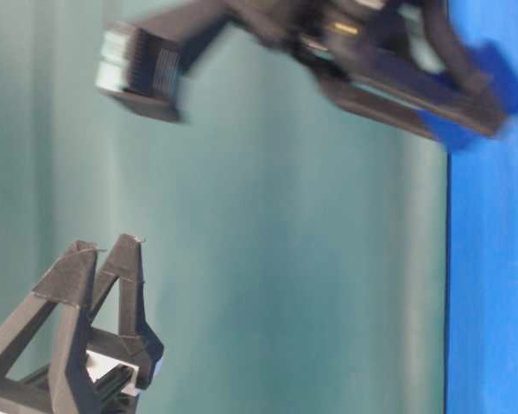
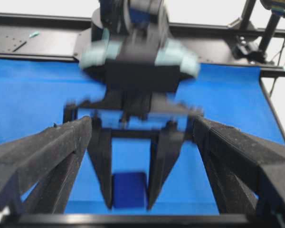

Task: Handover the blue block to the right arm after grasping it with the left arm, then place it in the designated position.
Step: 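Lower the cube to the table with the right gripper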

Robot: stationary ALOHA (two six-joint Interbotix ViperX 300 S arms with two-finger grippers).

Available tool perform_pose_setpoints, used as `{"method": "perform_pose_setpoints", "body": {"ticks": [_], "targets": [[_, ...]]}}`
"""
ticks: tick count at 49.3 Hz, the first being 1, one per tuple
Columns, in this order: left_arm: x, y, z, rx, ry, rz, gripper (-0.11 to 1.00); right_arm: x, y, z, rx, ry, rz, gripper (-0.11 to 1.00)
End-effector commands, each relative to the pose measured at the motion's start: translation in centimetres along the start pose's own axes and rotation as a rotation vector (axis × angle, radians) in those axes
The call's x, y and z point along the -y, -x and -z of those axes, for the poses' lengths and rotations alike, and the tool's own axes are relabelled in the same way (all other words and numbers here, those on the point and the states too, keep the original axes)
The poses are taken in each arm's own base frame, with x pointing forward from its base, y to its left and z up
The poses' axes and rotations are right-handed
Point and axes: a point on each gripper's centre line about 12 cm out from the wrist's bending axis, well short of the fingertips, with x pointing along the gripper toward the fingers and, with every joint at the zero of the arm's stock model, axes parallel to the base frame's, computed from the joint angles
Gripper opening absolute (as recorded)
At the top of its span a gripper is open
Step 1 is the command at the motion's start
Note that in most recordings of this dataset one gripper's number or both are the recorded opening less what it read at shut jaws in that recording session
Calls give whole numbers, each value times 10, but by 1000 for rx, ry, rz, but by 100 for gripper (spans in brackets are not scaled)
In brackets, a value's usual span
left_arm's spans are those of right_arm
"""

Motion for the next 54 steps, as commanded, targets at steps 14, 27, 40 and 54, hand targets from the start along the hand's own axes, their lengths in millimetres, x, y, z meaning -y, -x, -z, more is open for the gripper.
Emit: {"method": "perform_pose_setpoints", "body": {"ticks": [14,27,40,54], "targets": [[1,4,-17,48,-4,2,92,3,-44,17,22,-61,-77,42],[1,4,-17,48,-4,2,92,4,-51,23,8,-78,-75,42],[1,4,-17,48,-4,2,92,6,-51,23,8,-78,-73,42],[1,4,-17,48,-4,2,92,10,-51,25,5,-74,-67,42]]}}
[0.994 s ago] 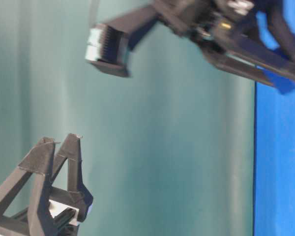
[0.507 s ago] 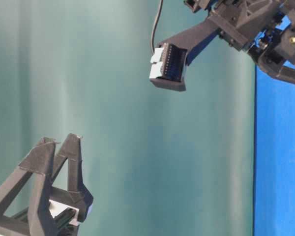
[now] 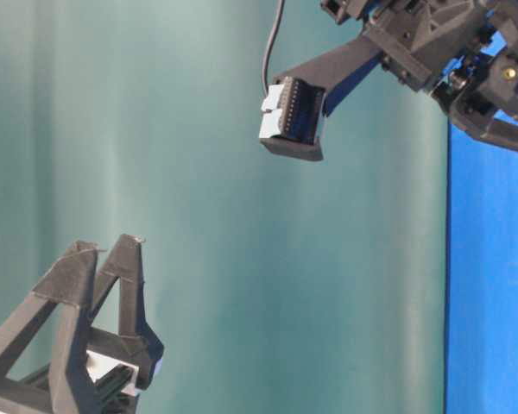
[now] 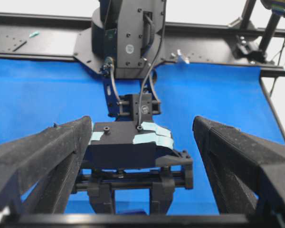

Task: Handover the blue block to the right arm after grasping it with the left arm, then place it in the designated position.
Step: 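Lower the cube to the table with the right gripper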

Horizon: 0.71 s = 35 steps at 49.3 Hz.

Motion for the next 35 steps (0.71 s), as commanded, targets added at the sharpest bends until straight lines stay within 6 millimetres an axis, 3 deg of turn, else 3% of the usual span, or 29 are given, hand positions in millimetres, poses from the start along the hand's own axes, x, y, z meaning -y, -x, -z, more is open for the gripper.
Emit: {"method": "perform_pose_setpoints", "body": {"ticks": [1,20,22,30,32,35], "targets": [[1,4,-17,48,-3,2,92,-1,4,-10,33,1,-9,42],[1,4,-17,48,-3,2,92,0,3,-11,38,-11,-7,42],[1,4,-17,48,-3,2,92,0,4,-11,38,-16,-7,48],[1,4,-17,48,-3,2,92,1,4,-11,38,-32,-2,92],[1,4,-17,48,-3,2,92,1,4,-11,36,-33,-2,95],[1,4,-17,48,-3,2,92,1,4,-11,37,-34,-2,91]]}}
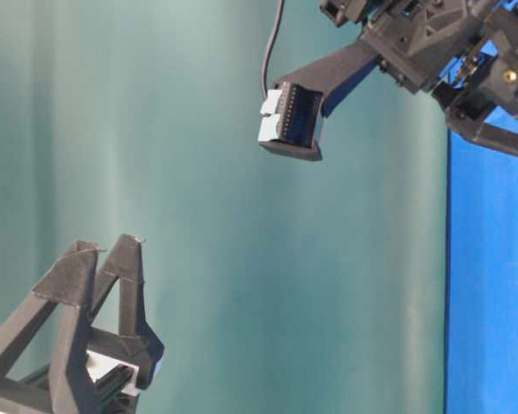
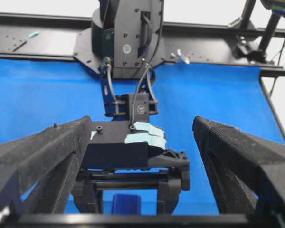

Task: Handover the blue block to the right arm after grasping it with the left arm, then place it in the designated position.
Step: 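Lower the cube to the table with the right gripper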

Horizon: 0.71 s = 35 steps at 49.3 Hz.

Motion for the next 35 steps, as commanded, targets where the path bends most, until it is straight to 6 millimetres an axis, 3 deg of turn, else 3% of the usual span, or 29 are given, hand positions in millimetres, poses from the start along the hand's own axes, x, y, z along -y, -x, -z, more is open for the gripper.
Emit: {"method": "perform_pose_setpoints", "body": {"ticks": [1,19,35], "targets": [[1,4,-17,48,-4,2,92,-3,4,-10,31,-7,-10,90],[1,4,-17,48,-4,2,92,-6,10,-17,54,-2,-17,88],[1,4,-17,51,-5,2,92,-21,51,-42,84,19,9,88]]}}
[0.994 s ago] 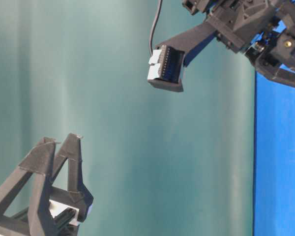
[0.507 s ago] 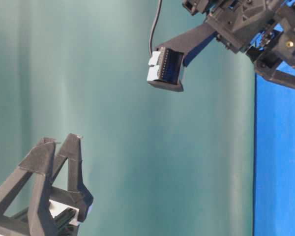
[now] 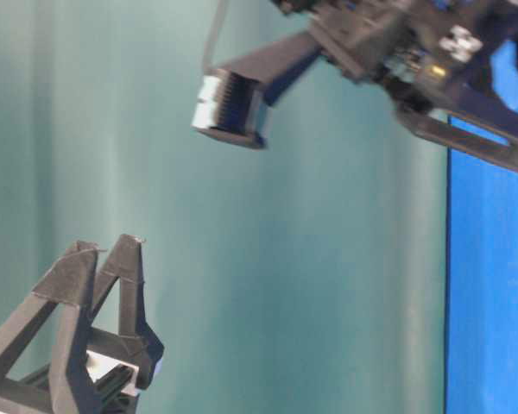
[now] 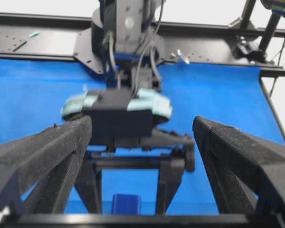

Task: Handover the blue block to the right arm after grasping it with the left arm, then place it in the designated position.
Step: 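Lower the cube to the table with the right gripper, then open the right gripper, release the cube, and lift away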

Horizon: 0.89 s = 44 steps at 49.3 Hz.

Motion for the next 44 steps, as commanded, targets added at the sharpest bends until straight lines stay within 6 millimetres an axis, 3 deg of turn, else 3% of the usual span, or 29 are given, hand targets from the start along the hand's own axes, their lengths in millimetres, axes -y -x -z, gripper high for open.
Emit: {"method": "perform_pose_setpoints", "body": {"ticks": [1,31,44], "targets": [[1,4,-17,51,-3,2,92,-8,20,-20,47,3,-4,88],[1,4,-18,51,-1,2,92,-17,150,-75,263,36,38,88],[1,4,-18,51,0,2,92,-17,184,-78,326,45,41,88]]}}
